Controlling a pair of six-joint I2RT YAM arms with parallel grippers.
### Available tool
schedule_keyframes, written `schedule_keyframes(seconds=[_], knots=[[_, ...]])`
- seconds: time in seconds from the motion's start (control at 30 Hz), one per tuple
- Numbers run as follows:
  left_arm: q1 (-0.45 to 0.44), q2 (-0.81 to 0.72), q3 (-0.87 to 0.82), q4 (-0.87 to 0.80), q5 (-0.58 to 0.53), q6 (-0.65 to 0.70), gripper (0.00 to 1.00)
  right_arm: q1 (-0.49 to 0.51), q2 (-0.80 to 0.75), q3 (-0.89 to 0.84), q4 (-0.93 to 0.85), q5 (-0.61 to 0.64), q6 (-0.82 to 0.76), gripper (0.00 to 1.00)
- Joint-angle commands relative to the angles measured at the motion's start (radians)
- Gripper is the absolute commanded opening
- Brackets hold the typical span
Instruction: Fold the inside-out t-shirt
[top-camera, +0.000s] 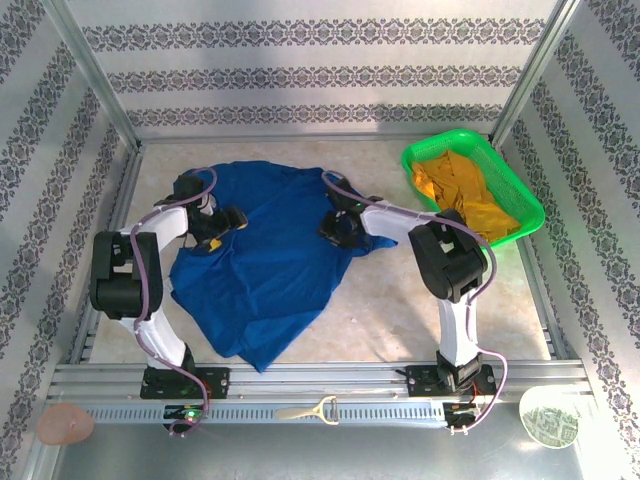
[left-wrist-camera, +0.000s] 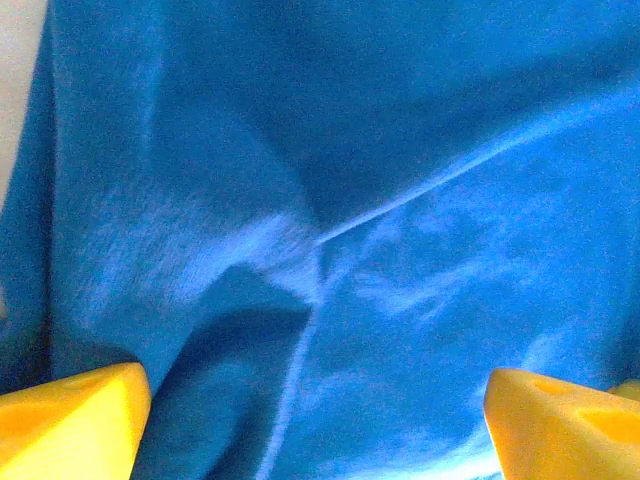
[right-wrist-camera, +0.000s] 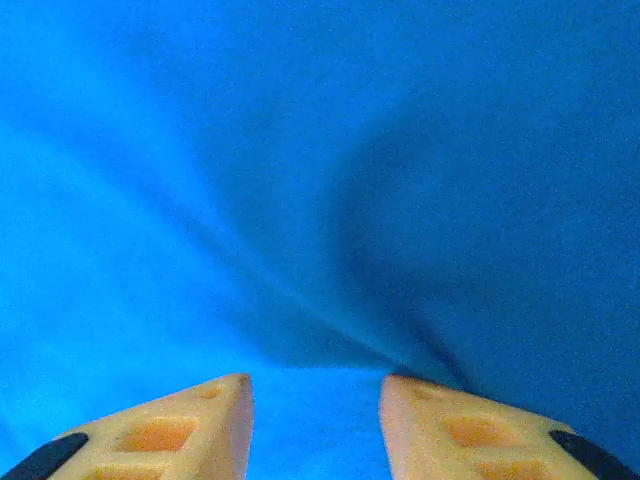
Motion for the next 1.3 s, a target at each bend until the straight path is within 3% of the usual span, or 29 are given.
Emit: schedule_keyframes(seconds=[0.0,0.2,0.37,0.47,0.63,0.9,1.07,1.27], knots=[[0.001,-0.045,-0.080,0.001,-0.001,-0.006,0.88,-0.124,0.057,0.043,-0.089,0.053,-0.056,0.42],[-0.058,-0.136,-0.211,0.066,0.022,-0.092,0.89,-0.257,0.227,0.362,-0.279,0.083,-0.196,0.42],[-0.144,-0.241,-0.277,0.133,0.020,-0.208,0.90,-0.289,0.335,0.644,-0.398,0.089,-0.300,0.43],[-0.166,-0.307,-0.249,0.124,0.008,-0.240,0.90,-0.283,0.297,0.683,-0.399,0.021,-0.348,0.43],[-0.227,-0.353,-0.148,0.052,-0.039,-0.190,0.92,-0.226,0.077,0.478,-0.328,-0.024,-0.360,0.43],[-0.341,-0.237,-0.131,0.095,-0.068,-0.151,0.93,-0.075,-0.286,-0.166,-0.041,-0.029,-0.159,0.46],[-0.350,-0.189,-0.187,0.141,-0.074,-0.151,0.94,-0.016,-0.365,-0.446,0.098,-0.026,-0.042,0.46],[-0.350,-0.262,-0.336,0.143,-0.111,-0.163,0.95,-0.044,-0.339,-0.494,0.094,-0.005,-0.079,0.46]])
